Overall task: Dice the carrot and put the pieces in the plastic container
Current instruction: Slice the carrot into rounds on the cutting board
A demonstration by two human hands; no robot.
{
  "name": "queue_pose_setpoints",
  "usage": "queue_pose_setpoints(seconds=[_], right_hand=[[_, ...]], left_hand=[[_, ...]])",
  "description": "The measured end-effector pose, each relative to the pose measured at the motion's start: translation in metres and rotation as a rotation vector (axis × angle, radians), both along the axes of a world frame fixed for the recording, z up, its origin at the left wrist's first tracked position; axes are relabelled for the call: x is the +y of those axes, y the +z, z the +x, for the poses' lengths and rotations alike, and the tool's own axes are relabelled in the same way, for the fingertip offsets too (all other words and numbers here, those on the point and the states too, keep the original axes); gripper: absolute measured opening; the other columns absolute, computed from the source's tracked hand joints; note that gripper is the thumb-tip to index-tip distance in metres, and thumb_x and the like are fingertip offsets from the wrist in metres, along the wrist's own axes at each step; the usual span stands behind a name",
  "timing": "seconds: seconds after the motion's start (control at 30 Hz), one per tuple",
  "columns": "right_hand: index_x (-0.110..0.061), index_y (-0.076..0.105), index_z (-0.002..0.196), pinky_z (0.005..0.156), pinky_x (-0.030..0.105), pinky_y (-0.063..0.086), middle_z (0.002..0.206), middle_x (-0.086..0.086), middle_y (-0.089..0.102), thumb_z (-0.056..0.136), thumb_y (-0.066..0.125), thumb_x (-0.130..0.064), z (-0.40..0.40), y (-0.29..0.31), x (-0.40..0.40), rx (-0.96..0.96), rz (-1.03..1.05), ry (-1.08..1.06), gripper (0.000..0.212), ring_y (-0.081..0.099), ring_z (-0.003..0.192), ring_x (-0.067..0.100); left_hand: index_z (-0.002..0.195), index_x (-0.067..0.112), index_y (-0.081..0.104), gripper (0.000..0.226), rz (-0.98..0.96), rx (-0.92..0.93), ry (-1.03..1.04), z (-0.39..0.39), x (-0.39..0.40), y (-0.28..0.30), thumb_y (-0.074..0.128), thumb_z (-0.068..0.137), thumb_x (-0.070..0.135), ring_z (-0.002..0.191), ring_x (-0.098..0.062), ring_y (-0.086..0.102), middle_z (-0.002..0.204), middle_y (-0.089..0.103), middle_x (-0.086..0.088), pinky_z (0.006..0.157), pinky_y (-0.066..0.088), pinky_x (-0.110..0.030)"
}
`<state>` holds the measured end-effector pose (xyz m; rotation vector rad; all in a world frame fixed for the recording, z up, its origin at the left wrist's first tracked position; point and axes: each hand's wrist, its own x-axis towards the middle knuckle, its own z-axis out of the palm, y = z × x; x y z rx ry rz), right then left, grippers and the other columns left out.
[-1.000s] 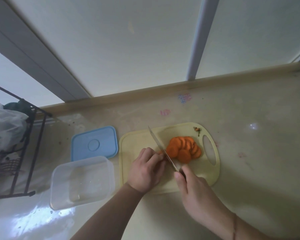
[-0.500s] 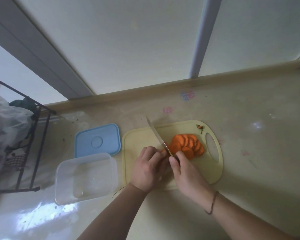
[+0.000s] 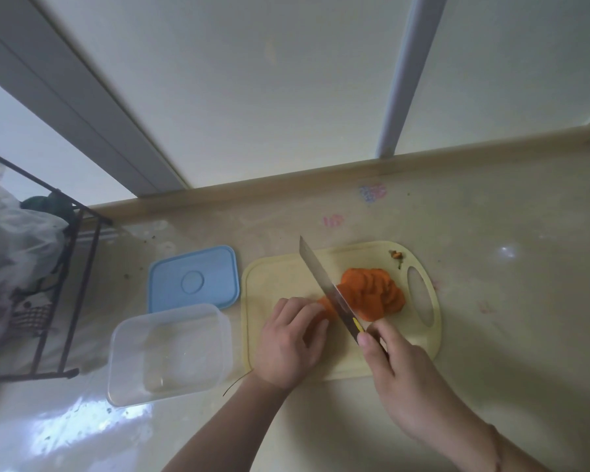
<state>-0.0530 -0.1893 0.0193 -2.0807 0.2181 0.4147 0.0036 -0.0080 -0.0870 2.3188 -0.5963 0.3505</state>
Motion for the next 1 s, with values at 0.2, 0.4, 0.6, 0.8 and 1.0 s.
queue_pose_setpoints(seconds=[0.2, 0.4, 0.6, 0.8, 1.0], right_hand=[[-0.025, 0.040, 0.088, 0.053, 0.029, 0.035, 0.059, -0.018, 0.054, 0.094, 0.031, -0.055, -0.011, 0.001, 0.006, 0.010, -0.070, 0.025, 0.032, 0.047, 0.053, 0.011], [-0.027, 0.033, 0.084, 0.056, 0.034, 0.034, 0.060, -0.013, 0.054, 0.097, 0.025, -0.051, -0.011, -0.002, 0.012, 0.005, -0.081, 0.069, 0.028, 0.045, 0.054, 0.014], [-0.028, 0.034, 0.081, 0.058, 0.034, 0.030, 0.063, -0.003, 0.049, 0.101, 0.027, -0.044, 0.020, -0.023, 0.025, -0.005, -0.124, 0.050, 0.027, 0.045, 0.057, 0.012], [-0.028, 0.035, 0.084, 0.060, 0.036, 0.031, 0.060, -0.004, 0.048, 0.100, 0.028, -0.047, 0.009, -0.026, 0.024, -0.027, -0.136, 0.055, 0.026, 0.042, 0.055, 0.013], [-0.024, 0.036, 0.081, 0.063, 0.039, 0.033, 0.059, -0.001, 0.050, 0.100, 0.029, -0.045, -0.018, -0.021, 0.004, 0.046, -0.100, 0.083, 0.029, 0.047, 0.057, 0.014]], left_hand=[[0.100, 0.010, 0.072, 0.016, -0.024, -0.015, -0.025, 0.001, -0.001, -0.003, 0.077, 0.085, 0.010, 0.082, -0.026, 0.060, 0.096, 0.066, -0.003, 0.072, 0.052, -0.036], [0.097, 0.013, 0.071, 0.017, -0.048, -0.047, -0.052, 0.002, 0.000, -0.013, 0.081, 0.083, 0.010, 0.083, -0.024, 0.060, 0.097, 0.065, -0.001, 0.075, 0.051, -0.029], [0.099, 0.008, 0.074, 0.013, -0.038, -0.096, -0.085, 0.001, 0.001, -0.015, 0.075, 0.090, 0.017, 0.078, -0.026, 0.057, 0.099, 0.068, -0.005, 0.072, 0.050, -0.032], [0.099, 0.008, 0.074, 0.013, -0.052, -0.077, -0.072, 0.007, 0.004, -0.014, 0.076, 0.090, 0.018, 0.075, -0.026, 0.058, 0.094, 0.067, -0.005, 0.070, 0.051, -0.035], [0.098, 0.007, 0.076, 0.013, -0.043, -0.071, -0.073, 0.005, 0.003, -0.013, 0.078, 0.088, 0.014, 0.074, -0.027, 0.060, 0.093, 0.068, -0.005, 0.068, 0.054, -0.038]])
